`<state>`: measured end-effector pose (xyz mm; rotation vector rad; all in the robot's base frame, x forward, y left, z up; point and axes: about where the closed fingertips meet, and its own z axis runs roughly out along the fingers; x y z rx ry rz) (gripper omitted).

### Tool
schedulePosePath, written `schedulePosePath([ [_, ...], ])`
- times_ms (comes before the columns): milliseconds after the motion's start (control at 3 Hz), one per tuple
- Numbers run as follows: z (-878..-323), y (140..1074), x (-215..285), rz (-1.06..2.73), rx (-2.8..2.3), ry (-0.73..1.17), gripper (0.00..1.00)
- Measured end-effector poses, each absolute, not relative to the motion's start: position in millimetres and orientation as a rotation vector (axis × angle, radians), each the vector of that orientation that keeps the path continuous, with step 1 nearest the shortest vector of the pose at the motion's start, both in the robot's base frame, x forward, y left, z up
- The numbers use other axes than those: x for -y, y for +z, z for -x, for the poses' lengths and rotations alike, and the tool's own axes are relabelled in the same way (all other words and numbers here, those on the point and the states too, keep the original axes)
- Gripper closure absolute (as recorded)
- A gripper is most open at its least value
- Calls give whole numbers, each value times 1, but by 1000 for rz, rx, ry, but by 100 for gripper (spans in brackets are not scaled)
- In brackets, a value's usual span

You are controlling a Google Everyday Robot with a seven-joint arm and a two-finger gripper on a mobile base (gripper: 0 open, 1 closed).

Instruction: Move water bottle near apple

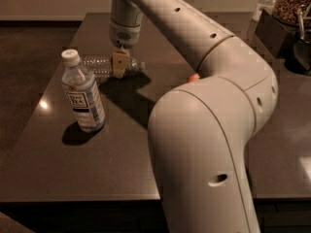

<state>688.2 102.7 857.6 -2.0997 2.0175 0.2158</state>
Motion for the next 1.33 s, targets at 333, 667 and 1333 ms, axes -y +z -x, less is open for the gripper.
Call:
schedulePosePath([
  [333,-686,868,-78,2074,-2033,203,93],
  [667,-683,876,-50,2064,-2041,180,100],
  [1333,-683,879,5,2053,-2075,114,100],
])
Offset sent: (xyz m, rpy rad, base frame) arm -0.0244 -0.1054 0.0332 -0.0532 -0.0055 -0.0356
